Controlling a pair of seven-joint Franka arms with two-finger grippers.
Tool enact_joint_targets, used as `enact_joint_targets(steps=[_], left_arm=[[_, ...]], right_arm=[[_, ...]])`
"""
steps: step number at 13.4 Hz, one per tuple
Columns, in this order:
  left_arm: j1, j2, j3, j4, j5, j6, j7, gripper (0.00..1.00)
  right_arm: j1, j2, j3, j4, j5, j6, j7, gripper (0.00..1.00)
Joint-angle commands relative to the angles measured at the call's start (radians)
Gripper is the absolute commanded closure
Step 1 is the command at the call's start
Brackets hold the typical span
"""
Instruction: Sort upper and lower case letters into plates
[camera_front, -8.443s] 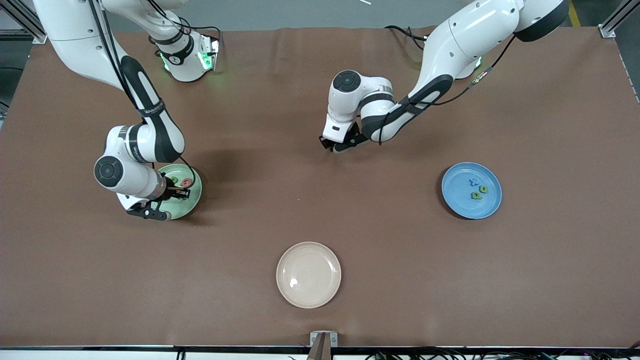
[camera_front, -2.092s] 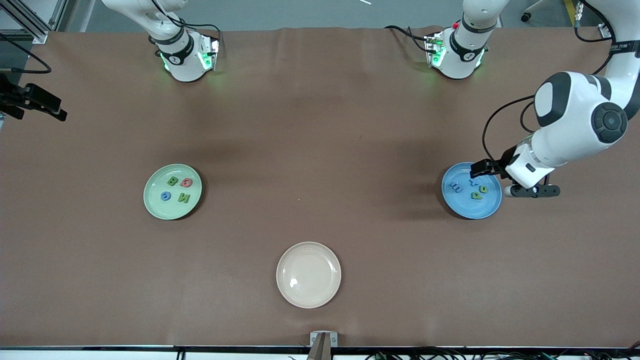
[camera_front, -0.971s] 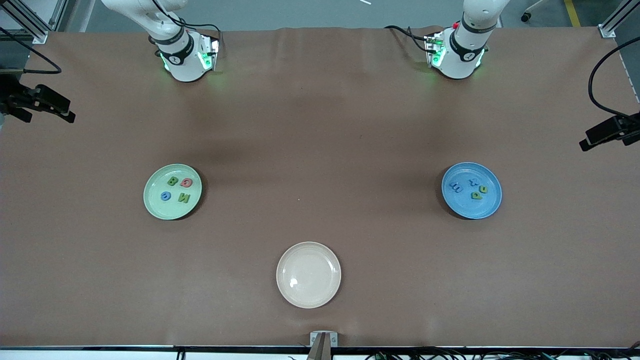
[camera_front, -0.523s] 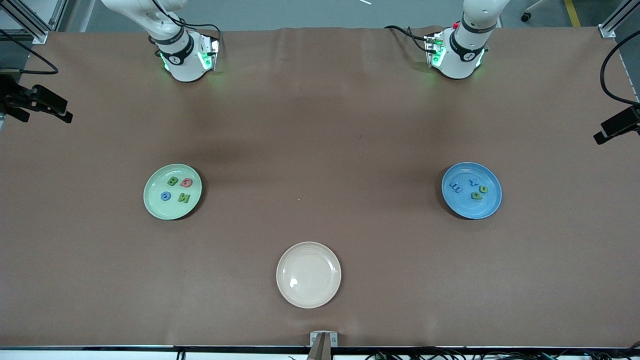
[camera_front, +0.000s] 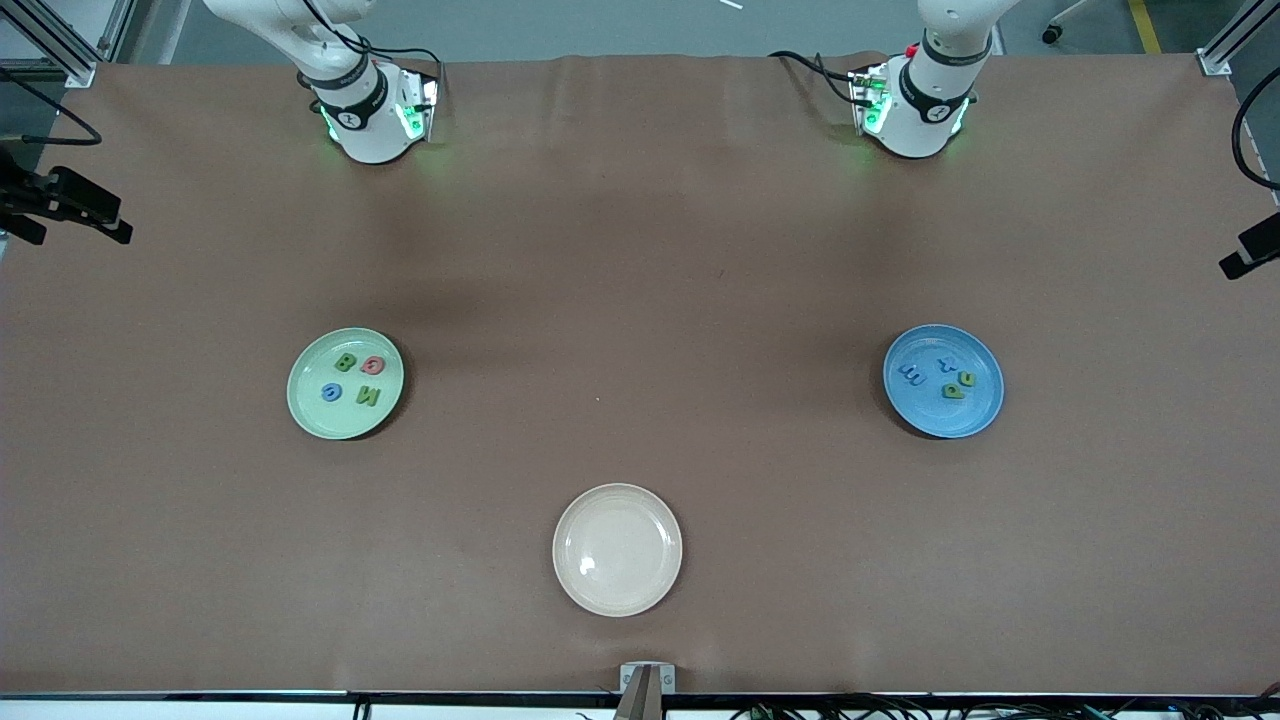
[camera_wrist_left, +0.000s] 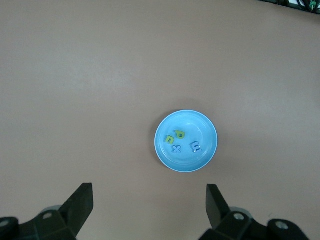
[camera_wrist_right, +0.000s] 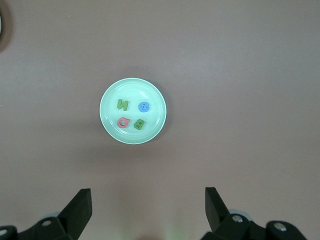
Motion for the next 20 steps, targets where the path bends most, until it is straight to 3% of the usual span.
enact_joint_targets(steps=[1, 4, 7, 9, 10, 12, 16, 18, 20], left_arm=[[-0.122, -0.017, 0.115, -0.005, -0.032, -0.016, 0.019, 0.00], [-0.396, -0.020, 0.365, -0.005, -0.035, -0.017, 0.008, 0.00], [-0.529, -0.025, 0.450, -0.005, -0.034, -0.075, -0.002, 0.00], [-0.670, -0.022, 0.603, -0.005, -0.028, -0.085, -0.005, 0.00], [-0.678, -0.022, 0.620, -0.006, -0.029, -0.085, 0.008, 0.00], [-0.647, -0.025, 0.605, -0.002, -0.034, -0.085, 0.014, 0.00], [-0.572, -0.044, 0.461, -0.011, -0.017, -0.083, 0.013, 0.00], [-0.564, -0.047, 0.456, -0.006, -0.005, -0.077, 0.016, 0.00], [-0.515, -0.050, 0.406, -0.008, 0.014, -0.072, 0.022, 0.00]], right_arm=[[-0.016, -0.015, 0.008, -0.019, 0.019, 0.011, -0.022, 0.00], [-0.014, -0.018, 0.009, -0.018, 0.019, 0.013, -0.021, 0.00], [-0.016, -0.018, 0.011, -0.018, 0.022, 0.011, -0.019, 0.00], [-0.014, -0.017, 0.012, -0.018, 0.031, 0.003, -0.016, 0.00], [-0.014, -0.018, 0.011, -0.019, 0.058, 0.000, -0.018, 0.00], [-0.016, -0.018, 0.011, -0.019, 0.060, 0.000, -0.019, 0.00], [-0.017, -0.018, 0.009, -0.021, 0.046, 0.009, -0.027, 0.00], [-0.010, -0.018, 0.015, -0.021, 0.008, 0.014, -0.024, 0.00], [-0.011, -0.020, 0.015, -0.021, 0.002, 0.014, -0.024, 0.00]])
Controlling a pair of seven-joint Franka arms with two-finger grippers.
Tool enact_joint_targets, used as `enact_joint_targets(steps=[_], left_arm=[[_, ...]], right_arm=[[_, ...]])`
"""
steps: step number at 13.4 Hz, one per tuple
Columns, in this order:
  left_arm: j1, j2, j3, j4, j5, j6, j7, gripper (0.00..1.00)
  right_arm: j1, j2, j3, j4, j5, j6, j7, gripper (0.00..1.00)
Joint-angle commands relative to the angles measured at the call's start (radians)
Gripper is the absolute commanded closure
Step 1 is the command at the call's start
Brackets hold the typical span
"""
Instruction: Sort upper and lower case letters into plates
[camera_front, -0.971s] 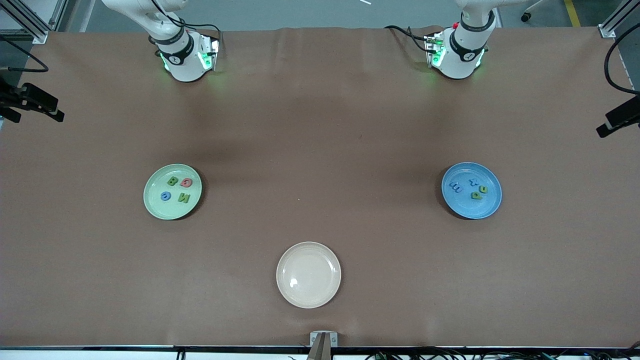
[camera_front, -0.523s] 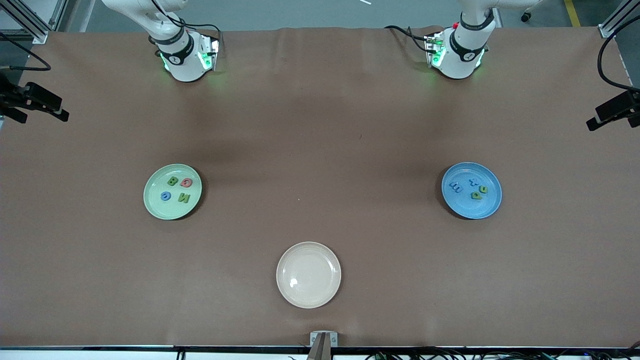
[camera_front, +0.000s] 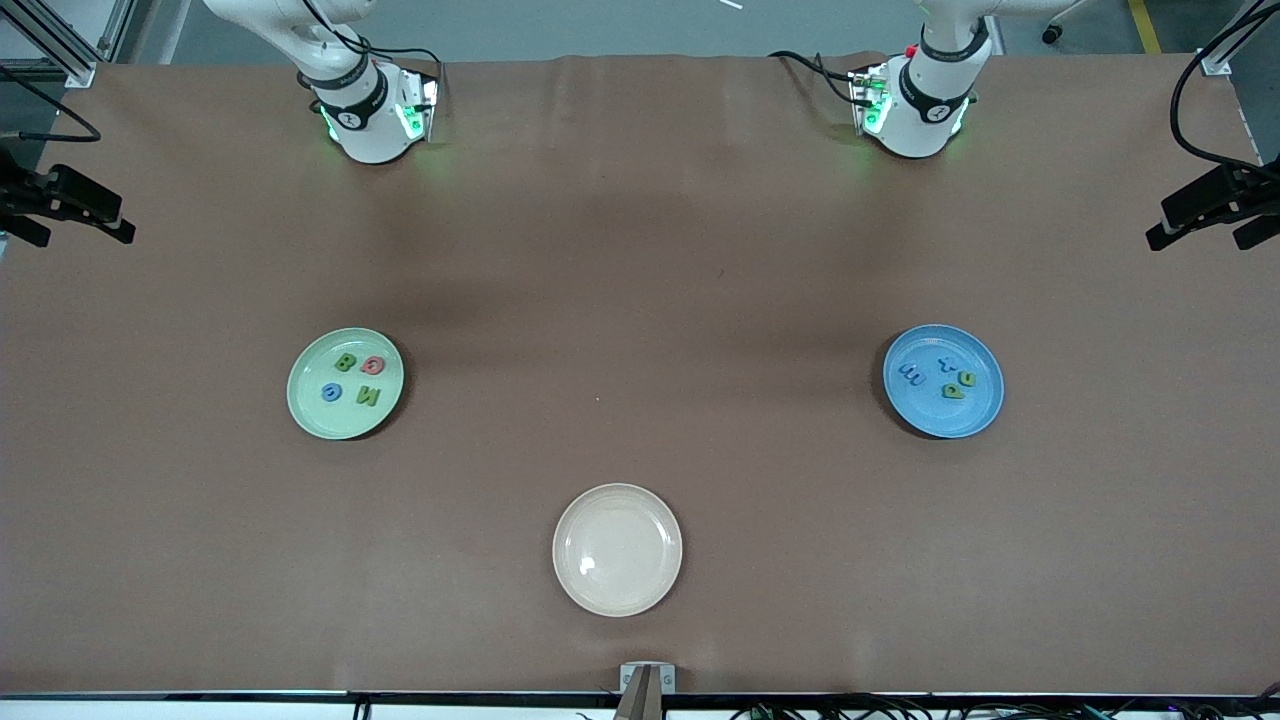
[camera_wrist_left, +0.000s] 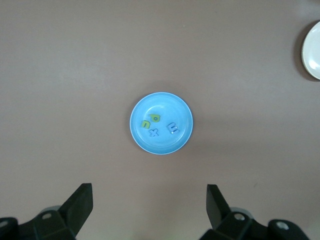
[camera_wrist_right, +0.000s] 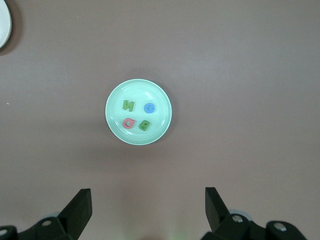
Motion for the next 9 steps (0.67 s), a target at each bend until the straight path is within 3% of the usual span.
enact_joint_targets(steps=[1, 5, 9], left_arm=[[0.056, -0.020, -0.057, -0.007, 0.022, 0.001, 0.025, 0.00], [0.088, -0.017, -0.116, -0.001, 0.050, 0.012, 0.028, 0.00], [0.090, -0.020, -0.117, -0.001, 0.050, 0.023, 0.028, 0.00]], right_arm=[[-0.008, -0.020, 0.011, -0.021, -0.017, 0.012, -0.009, 0.00], [-0.010, -0.020, 0.011, -0.021, -0.015, 0.007, -0.003, 0.00], [-0.011, -0.020, 0.011, -0.021, -0.013, 0.004, 0.025, 0.00]])
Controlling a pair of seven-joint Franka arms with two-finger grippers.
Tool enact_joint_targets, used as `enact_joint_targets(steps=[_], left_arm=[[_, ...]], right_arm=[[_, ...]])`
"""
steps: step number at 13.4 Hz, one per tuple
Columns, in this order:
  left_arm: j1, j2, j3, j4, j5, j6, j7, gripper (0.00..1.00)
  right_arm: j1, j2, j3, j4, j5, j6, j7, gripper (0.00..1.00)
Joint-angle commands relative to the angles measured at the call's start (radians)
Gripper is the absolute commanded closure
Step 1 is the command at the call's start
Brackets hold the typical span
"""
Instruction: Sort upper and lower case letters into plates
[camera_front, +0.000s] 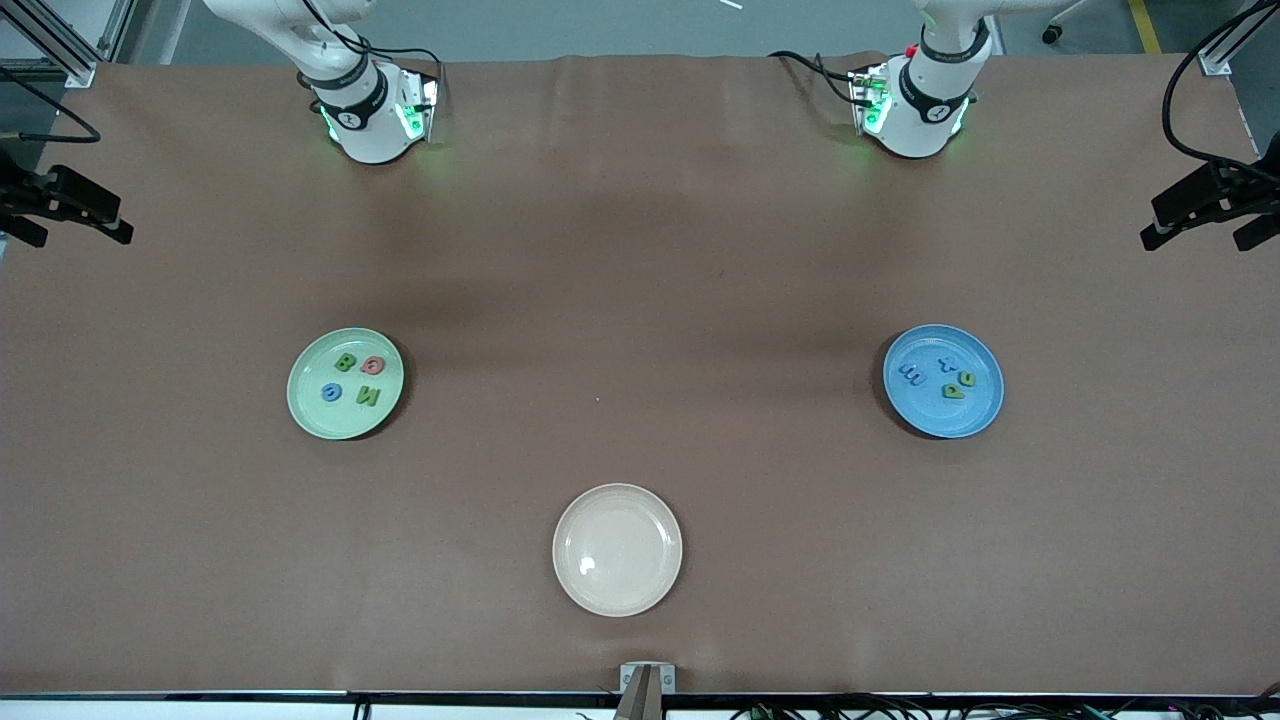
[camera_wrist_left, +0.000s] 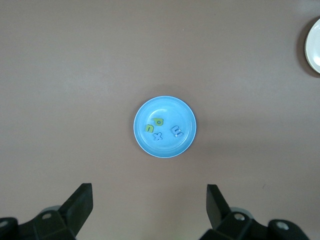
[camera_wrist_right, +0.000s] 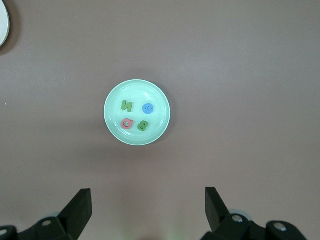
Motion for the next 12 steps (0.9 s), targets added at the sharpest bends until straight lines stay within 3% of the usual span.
enact_joint_targets(steps=[1, 12], left_arm=[[0.018, -0.014, -0.004, -0.001, 0.014, 0.007, 0.017, 0.00], [0.008, 0.001, -0.037, 0.031, 0.038, 0.004, 0.002, 0.00]], right_arm=[[-0.010, -0.020, 0.010, -0.021, -0.012, -0.001, 0.046, 0.00], [-0.016, -0.018, 0.007, -0.021, -0.012, -0.024, -0.023, 0.00]])
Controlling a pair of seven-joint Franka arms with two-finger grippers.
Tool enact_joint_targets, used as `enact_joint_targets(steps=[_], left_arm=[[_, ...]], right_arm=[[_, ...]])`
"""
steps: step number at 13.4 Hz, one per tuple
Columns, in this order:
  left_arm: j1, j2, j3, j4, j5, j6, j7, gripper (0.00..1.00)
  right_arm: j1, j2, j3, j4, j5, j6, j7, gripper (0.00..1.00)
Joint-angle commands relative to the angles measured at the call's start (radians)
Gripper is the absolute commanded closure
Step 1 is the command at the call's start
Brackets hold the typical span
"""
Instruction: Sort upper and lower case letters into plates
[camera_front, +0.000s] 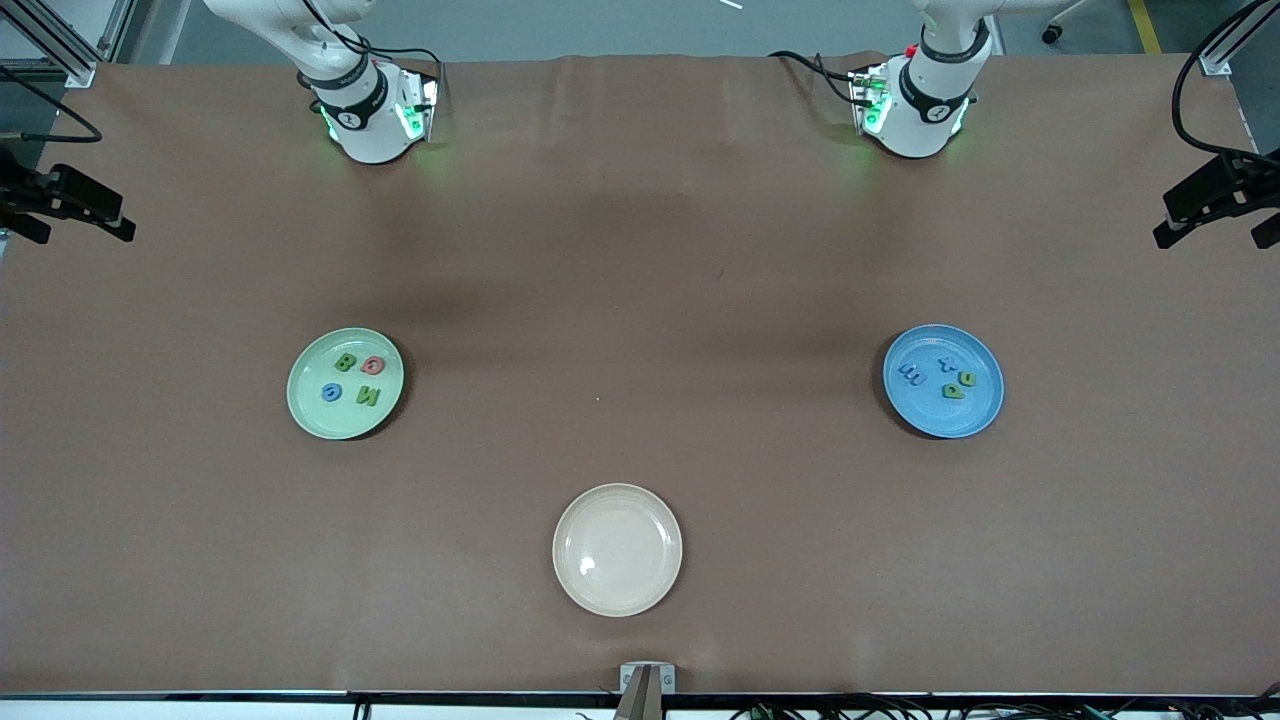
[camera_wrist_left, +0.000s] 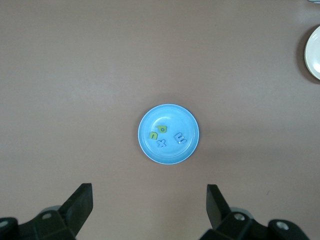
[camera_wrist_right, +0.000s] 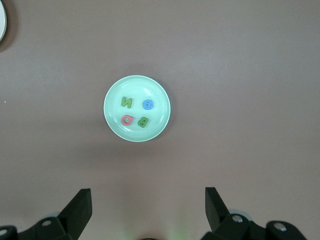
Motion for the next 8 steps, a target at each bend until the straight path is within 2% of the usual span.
enact_joint_targets(steps=[1, 4, 8], left_arm=[[-0.001, 0.007, -0.019, 0.000, 0.015, 0.002, -0.001, 0.00], [0.011, 0.006, -0.011, -0.001, -0.044, 0.019, 0.002, 0.00], [0.011, 0.004, -0.003, -0.001, -0.037, 0.023, -0.001, 0.00]], right_arm=[[-0.017, -0.018, 0.008, -0.020, -0.013, -0.004, -0.032, 0.00], [-0.017, -0.018, 0.007, -0.018, -0.013, -0.010, -0.055, 0.00], [-0.017, -0.018, 0.004, -0.018, -0.013, -0.011, -0.057, 0.00]])
